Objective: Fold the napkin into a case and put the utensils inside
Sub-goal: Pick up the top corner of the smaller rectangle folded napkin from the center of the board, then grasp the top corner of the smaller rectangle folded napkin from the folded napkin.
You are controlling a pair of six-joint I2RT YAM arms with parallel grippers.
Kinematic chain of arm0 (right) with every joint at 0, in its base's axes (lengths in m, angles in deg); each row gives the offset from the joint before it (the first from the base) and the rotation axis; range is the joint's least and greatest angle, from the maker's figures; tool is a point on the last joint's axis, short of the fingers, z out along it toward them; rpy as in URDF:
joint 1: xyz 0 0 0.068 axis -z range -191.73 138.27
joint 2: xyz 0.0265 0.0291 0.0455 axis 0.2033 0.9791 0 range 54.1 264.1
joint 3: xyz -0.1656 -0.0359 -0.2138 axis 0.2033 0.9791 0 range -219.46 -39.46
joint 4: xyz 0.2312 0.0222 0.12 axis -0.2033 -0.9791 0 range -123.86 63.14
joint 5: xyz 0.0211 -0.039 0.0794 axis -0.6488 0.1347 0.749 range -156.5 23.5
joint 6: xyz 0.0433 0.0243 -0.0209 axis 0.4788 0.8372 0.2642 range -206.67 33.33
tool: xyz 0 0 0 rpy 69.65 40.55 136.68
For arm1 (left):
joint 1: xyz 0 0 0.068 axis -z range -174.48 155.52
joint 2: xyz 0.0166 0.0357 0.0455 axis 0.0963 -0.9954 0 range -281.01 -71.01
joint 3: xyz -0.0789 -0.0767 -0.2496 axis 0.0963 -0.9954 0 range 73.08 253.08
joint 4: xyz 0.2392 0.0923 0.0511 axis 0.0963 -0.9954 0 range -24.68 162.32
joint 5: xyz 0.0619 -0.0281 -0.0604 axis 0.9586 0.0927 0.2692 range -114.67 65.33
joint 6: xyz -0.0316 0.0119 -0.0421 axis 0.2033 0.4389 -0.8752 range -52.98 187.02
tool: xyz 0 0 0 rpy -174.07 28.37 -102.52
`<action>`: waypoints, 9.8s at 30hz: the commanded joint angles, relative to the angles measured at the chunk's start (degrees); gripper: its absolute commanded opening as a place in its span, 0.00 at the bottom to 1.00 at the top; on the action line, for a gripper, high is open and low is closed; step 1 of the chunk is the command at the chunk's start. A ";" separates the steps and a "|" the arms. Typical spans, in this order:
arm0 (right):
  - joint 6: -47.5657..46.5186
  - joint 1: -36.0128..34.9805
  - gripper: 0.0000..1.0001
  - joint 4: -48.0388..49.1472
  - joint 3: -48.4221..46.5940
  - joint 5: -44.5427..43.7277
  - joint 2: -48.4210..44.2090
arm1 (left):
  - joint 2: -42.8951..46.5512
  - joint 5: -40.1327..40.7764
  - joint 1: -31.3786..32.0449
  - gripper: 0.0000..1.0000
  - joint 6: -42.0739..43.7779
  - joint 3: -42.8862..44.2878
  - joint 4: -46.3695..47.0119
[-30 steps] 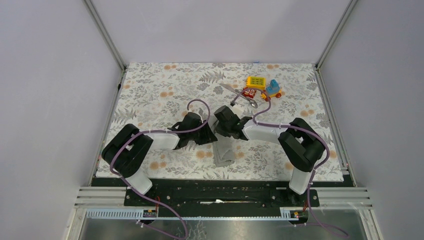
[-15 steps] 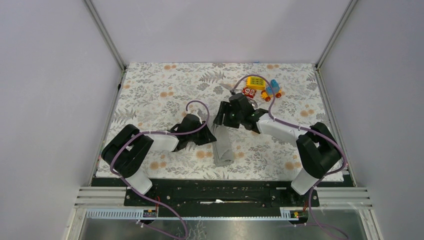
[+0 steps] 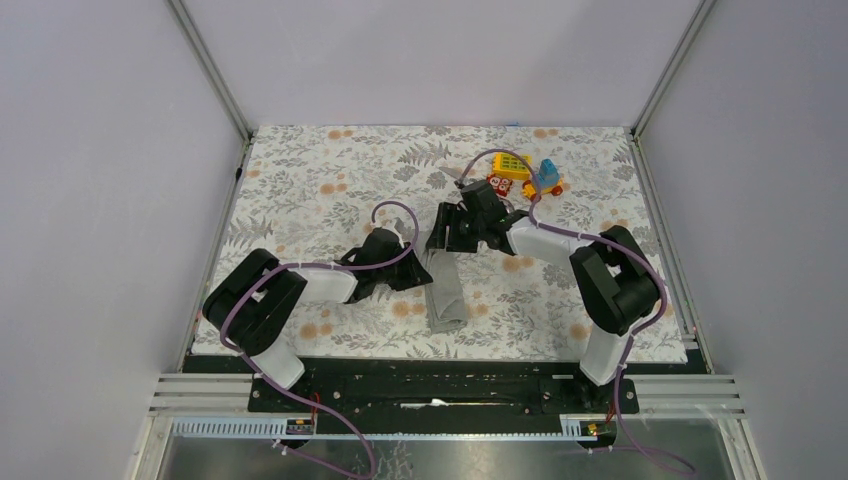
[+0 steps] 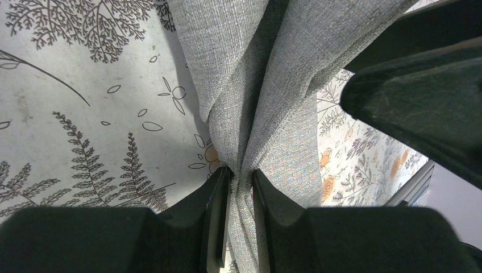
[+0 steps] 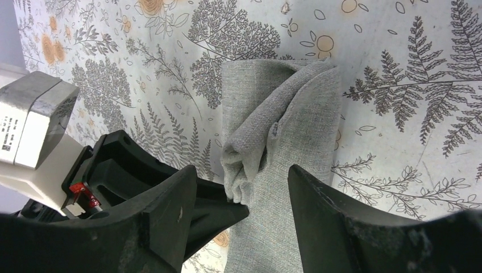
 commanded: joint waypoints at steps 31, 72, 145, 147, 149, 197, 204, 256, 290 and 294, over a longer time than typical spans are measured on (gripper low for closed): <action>3.85 -3.27 0.00 -1.52 -5.85 -7.69 1.75 | 6.98 1.46 0.05 0.56 3.03 -1.71 -12.05; 18.66 -2.57 0.00 13.36 5.84 -4.05 -2.33 | -11.16 24.83 3.72 0.30 23.87 33.64 -33.56; 5.77 -0.35 0.38 14.91 -1.05 6.13 7.46 | -4.03 14.45 -0.38 0.00 21.32 26.68 -27.70; 5.61 -0.55 0.42 15.39 -1.06 6.34 7.44 | -4.02 14.44 -0.37 0.00 21.33 26.67 -27.70; 5.51 -0.97 0.44 15.37 -1.17 5.84 7.43 | -3.95 14.41 -0.37 0.00 21.17 26.55 -27.61; 31.94 2.17 0.34 47.99 10.60 19.84 12.38 | -0.65 13.49 -2.84 0.00 18.25 16.41 -20.20; 26.92 2.64 0.34 42.08 11.37 18.73 9.79 | -0.51 12.64 -3.01 0.00 18.52 16.30 -20.14; 18.82 -4.76 0.00 29.00 -0.34 10.01 19.53 | -0.27 10.60 -3.36 0.00 16.64 18.37 -23.21; 21.96 -3.80 0.01 30.41 4.98 12.77 11.91 | -4.07 3.14 -12.42 0.22 12.75 12.44 -19.47; 12.85 -3.55 0.16 18.44 6.05 9.38 4.18 | -6.07 1.75 -12.93 0.22 14.45 14.31 -20.34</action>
